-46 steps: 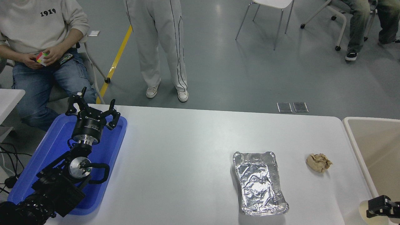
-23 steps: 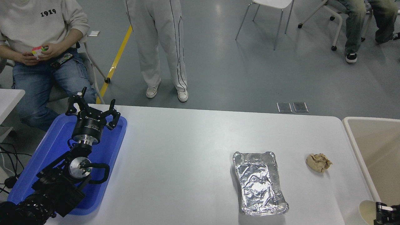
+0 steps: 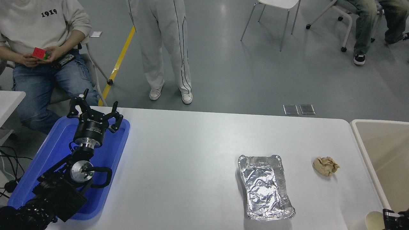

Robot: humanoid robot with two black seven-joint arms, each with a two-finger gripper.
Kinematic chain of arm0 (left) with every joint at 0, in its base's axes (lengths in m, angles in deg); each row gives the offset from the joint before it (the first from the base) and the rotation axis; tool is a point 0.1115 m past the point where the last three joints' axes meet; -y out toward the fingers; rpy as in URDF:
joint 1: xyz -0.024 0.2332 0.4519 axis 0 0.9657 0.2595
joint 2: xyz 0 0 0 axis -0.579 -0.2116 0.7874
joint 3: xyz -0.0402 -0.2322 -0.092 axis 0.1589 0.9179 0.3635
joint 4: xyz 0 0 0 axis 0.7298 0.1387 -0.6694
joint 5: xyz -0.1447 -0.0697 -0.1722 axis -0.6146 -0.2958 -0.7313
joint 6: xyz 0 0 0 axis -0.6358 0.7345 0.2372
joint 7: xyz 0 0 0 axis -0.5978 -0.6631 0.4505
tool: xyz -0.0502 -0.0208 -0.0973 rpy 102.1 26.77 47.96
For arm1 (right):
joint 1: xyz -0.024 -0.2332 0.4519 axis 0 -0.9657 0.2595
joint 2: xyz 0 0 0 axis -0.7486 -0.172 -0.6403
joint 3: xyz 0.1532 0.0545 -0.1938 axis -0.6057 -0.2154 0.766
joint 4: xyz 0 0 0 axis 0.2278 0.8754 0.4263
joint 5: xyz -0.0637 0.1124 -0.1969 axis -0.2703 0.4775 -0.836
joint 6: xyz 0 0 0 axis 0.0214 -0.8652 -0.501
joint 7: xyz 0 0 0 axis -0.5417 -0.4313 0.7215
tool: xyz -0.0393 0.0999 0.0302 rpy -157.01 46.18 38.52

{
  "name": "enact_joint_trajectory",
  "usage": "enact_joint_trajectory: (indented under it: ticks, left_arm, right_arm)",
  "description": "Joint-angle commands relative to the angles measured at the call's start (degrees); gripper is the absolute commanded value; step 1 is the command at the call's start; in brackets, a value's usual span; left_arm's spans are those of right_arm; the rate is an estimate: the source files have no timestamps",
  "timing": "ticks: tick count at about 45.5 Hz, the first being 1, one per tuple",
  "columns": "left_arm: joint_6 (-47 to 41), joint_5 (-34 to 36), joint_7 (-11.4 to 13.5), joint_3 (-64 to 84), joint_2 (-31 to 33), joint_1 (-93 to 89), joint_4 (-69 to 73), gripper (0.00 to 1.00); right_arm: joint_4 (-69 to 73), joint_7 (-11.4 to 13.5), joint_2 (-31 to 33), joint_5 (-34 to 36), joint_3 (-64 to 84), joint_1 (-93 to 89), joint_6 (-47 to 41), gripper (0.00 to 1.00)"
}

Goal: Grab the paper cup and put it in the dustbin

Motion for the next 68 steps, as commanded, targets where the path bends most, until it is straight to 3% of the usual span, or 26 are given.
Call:
enact_joint_trajectory:
  ticks: [1, 11, 33, 51, 68]
  left_arm:
    - [0.0, 0.0, 0.0, 0.0, 0.0, 0.0, -0.1, 1.0]
    - [0.0, 0.0, -0.1, 0.0, -0.1, 0.0, -0.1, 1.0]
    - [0.0, 0.0, -0.1, 0.0, -0.1, 0.0, -0.1, 1.0]
    - [0.0, 0.0, -0.1, 0.0, -0.1, 0.0, -0.1, 1.0]
    - [0.0, 0.0, -0.1, 0.0, 0.0, 0.0, -0.1, 1.0]
  right_arm:
    - [2.1, 0.0, 2.5, -0.8, 1.4, 7.5, -6.4, 0.0]
    - [5.9, 0.0, 2.8, -0.9, 10.3, 23.1, -16.1, 0.0]
    - [10.6, 0.0, -6.1, -0.7, 29.4, 55.5, -16.1, 0.0]
    - [11.0, 0.0, -12.9, -0.3, 30.8, 66.4, -16.1, 0.0]
    - [11.1, 0.0, -13.6, -0.5, 31.6, 70.5, -16.1, 0.0]
